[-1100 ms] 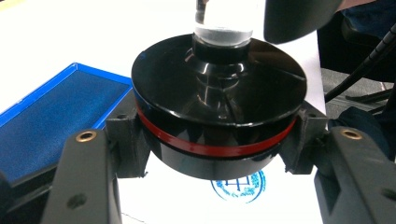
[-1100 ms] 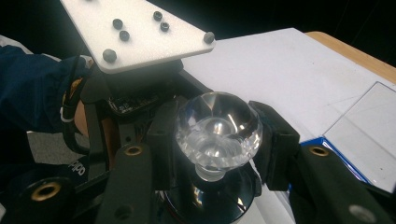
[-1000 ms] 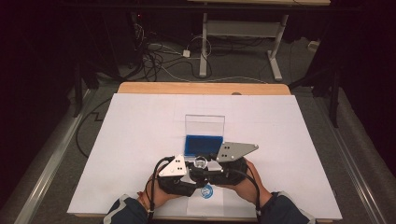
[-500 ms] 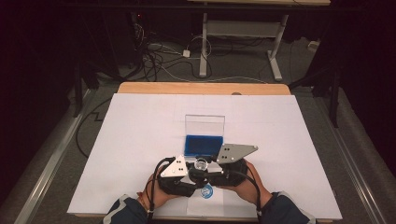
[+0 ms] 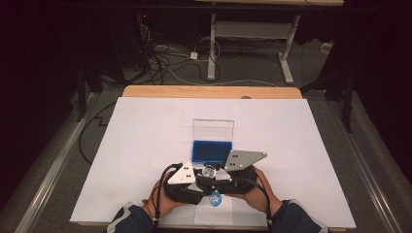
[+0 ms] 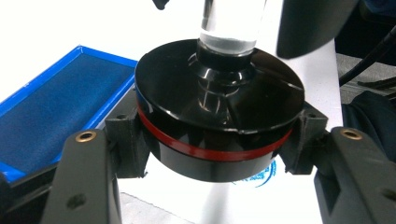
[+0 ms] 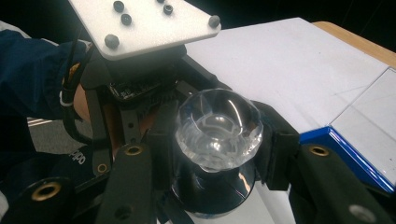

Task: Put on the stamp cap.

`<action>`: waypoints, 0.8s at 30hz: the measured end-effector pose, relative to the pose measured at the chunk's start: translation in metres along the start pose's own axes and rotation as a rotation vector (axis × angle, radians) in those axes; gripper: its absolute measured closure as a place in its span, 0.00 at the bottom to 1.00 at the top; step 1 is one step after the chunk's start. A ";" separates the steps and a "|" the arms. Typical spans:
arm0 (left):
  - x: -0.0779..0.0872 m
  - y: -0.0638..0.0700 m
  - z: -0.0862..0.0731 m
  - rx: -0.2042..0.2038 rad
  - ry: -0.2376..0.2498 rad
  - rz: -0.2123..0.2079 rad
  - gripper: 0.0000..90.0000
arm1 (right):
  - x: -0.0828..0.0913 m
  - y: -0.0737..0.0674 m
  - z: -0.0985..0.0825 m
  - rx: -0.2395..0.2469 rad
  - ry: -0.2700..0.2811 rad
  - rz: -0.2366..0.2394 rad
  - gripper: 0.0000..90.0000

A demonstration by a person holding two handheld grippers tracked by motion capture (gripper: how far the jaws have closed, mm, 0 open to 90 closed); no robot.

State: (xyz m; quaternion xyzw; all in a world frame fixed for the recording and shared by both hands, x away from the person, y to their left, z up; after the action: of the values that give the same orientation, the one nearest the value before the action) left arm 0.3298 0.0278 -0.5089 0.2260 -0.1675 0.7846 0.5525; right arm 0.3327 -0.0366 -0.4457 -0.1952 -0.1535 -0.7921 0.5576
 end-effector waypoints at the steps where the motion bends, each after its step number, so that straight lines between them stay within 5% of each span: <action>1: 0.000 0.000 0.000 -0.002 -0.003 0.002 0.40 | 0.000 0.000 0.000 -0.001 0.001 0.001 0.64; 24: -0.002 0.000 -0.004 -0.050 -0.049 0.030 0.40 | -0.003 0.001 -0.006 -0.027 -0.023 0.022 0.64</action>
State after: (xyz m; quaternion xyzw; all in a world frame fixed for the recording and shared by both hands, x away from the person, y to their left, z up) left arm 0.3294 0.0283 -0.5138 0.2290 -0.2038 0.7826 0.5419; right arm 0.3333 -0.0369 -0.4524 -0.2138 -0.1470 -0.7855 0.5619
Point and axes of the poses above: each handheld gripper's, and its own axes: x roughly backward along the jaws, z roughly out of its top, y roughly to its right, the point moved 9 cm from there along -x, roughly forward along the jaws, and after that the axes turned 1 degree about -y, right-handed, at the moved point
